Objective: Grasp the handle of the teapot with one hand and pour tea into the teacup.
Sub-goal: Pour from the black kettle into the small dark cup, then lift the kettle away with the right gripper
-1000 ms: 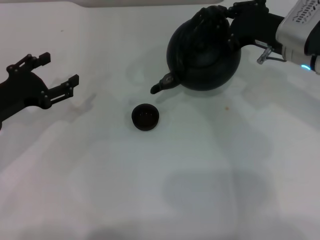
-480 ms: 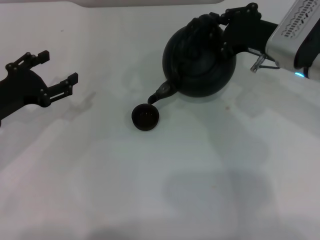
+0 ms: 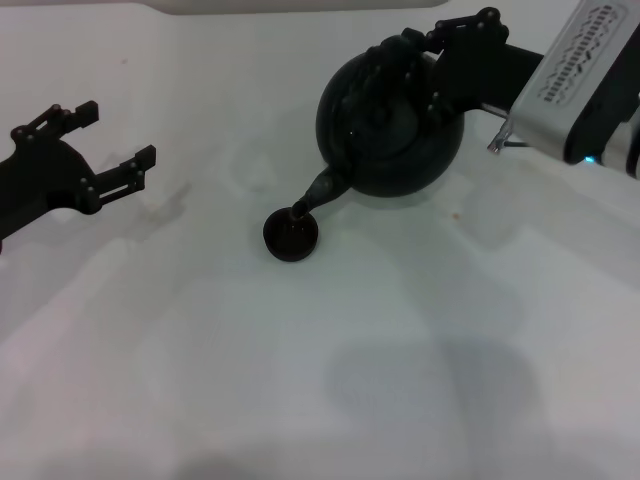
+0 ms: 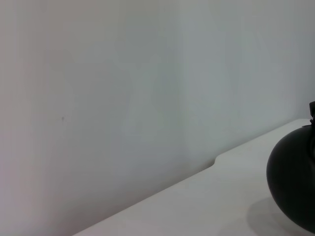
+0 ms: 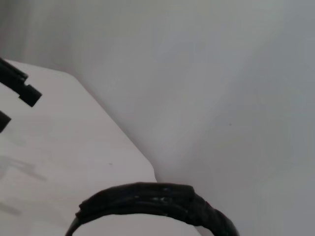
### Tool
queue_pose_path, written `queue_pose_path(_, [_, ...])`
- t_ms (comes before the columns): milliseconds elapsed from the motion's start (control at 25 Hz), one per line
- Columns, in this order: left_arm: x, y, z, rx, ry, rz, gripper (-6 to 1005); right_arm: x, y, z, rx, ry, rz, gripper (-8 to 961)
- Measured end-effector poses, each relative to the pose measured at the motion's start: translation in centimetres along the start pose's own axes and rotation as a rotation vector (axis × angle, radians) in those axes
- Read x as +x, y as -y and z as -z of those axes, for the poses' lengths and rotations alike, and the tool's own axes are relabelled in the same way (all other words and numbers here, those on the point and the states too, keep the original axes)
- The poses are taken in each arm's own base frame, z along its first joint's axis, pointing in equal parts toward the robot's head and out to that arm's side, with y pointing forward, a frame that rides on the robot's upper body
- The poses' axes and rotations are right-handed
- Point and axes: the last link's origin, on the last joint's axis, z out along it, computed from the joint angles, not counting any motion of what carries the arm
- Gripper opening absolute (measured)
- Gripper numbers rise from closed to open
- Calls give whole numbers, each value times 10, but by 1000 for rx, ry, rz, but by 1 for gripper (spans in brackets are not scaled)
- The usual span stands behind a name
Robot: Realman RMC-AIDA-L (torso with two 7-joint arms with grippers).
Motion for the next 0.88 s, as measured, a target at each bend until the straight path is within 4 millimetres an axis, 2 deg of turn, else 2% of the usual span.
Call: queue_pose_path(880, [0, 2, 0, 6, -2, 3, 878, -6, -7, -4, 48, -18, 101, 137])
